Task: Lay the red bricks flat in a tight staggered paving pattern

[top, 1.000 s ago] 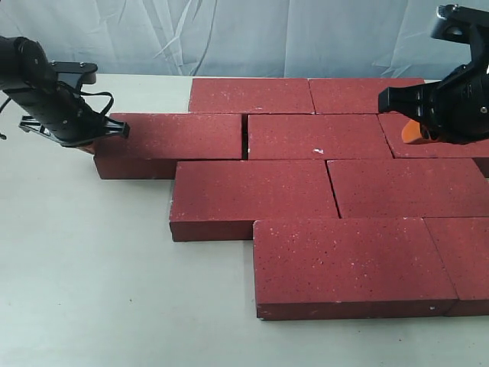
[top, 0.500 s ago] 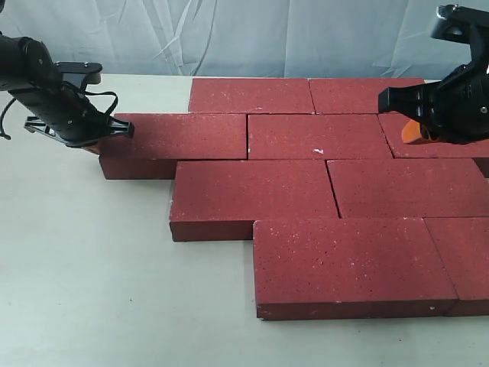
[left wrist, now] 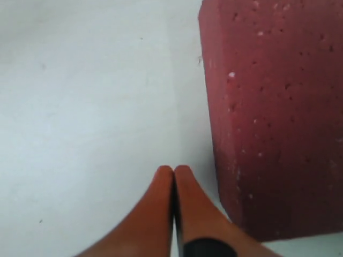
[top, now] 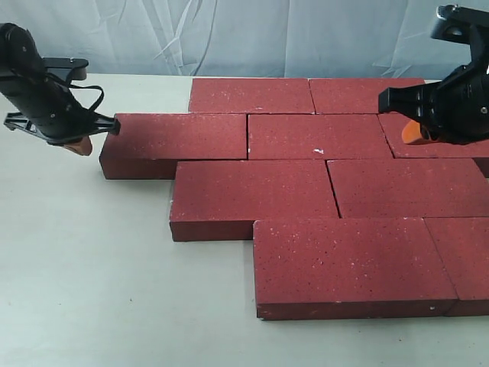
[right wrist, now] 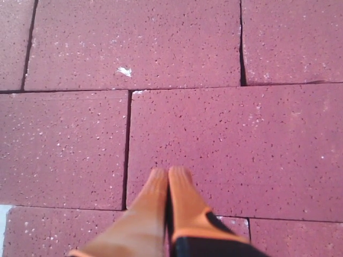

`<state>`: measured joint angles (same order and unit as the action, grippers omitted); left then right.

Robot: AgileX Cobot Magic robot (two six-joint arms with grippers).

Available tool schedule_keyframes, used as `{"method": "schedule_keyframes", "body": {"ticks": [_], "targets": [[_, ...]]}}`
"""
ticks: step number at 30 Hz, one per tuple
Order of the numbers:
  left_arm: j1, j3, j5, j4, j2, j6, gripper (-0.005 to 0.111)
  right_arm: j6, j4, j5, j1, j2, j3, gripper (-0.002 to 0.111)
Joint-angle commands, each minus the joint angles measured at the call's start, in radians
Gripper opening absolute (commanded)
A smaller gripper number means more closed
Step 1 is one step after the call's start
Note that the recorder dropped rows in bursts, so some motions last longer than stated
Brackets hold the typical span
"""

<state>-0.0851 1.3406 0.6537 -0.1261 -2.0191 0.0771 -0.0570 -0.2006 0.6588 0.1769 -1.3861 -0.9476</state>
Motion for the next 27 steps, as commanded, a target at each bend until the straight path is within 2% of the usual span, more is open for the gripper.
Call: {"method": "schedule_keyframes", "body": {"ticks": [1,9,16,27], "targets": [[0.005,0.005,0.094,0.011,0.063,-0.026,0.000,0.007,0.007,0.019,-0.006,-0.003,0.005,-0.001],[0.003,-0.007,0.302,0.003,0.202,-0.077,0.000,0.098,-0.026,0.065,-0.006,-0.003,0.005,-0.001],[0.003,-0.148,0.295,-0.019,0.461,-0.077,0.000,0.108,-0.022,0.146,-0.006,0.016,0.018,-0.001],[0.003,-0.385,0.233,0.004,0.833,-0.123,0.000,0.108,-0.025,0.113,-0.006,0.305,0.258,-0.001]]}}
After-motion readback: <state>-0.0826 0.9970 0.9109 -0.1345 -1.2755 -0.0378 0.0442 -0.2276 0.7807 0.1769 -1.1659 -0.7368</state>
